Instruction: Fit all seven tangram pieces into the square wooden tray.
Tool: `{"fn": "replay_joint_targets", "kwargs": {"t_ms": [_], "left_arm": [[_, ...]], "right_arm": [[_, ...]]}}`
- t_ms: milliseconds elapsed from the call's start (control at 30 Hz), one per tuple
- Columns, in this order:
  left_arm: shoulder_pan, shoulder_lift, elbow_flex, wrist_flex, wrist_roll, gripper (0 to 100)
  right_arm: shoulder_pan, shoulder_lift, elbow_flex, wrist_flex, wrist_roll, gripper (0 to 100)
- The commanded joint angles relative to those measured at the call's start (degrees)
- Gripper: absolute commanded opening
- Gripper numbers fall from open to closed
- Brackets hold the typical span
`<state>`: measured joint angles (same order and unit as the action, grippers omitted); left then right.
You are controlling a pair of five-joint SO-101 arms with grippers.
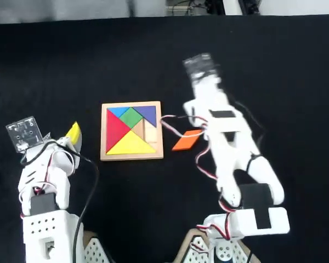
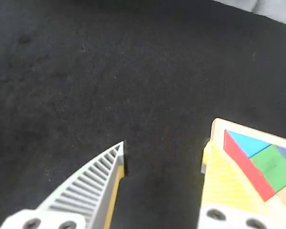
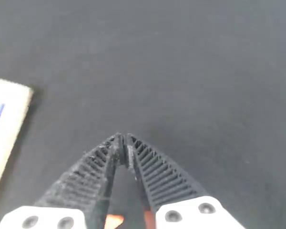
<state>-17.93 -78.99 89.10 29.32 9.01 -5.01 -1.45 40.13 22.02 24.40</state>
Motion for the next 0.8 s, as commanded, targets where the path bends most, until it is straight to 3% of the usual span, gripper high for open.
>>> {"fn": "replay_joint_targets", "kwargs": {"t_ms": [0,67,167,267,400,500,667,767], "left_arm": [[-0.1,-2.2,0.7,-1.1,-1.5,26],[-0.1,-2.4,0.7,-1.1,-1.5,26],[-0.1,-2.3,0.7,-1.2,-1.5,26],[-0.1,-1.9,1.1,-2.8,-1.8,26],[0.0,-2.0,2.7,-5.7,-1.8,26],[1.2,-2.3,3.1,-5.6,-1.8,26],[1.3,-2.3,3.2,-5.6,-1.8,26],[1.3,-2.3,3.1,-5.6,-1.8,26]], "right_arm": [[-4.0,-1.7,-2.6,9.8,18.2,1.5],[-4.6,-2.8,-3.8,16.7,24.3,1.6],[-4.6,-4.1,-6.5,23.7,21.8,3.8],[-4.9,-4.6,-7.6,29.3,21.6,13.6],[-6.1,-4.6,-7.5,29.5,20.5,20.9],[-6.2,-5.1,-8.5,30.1,14.1,17.5],[-6.0,-4.2,-13.4,36.7,-6.9,2.1],[-7.8,-2.9,-15.7,35.6,-12.2,1.9]]}}
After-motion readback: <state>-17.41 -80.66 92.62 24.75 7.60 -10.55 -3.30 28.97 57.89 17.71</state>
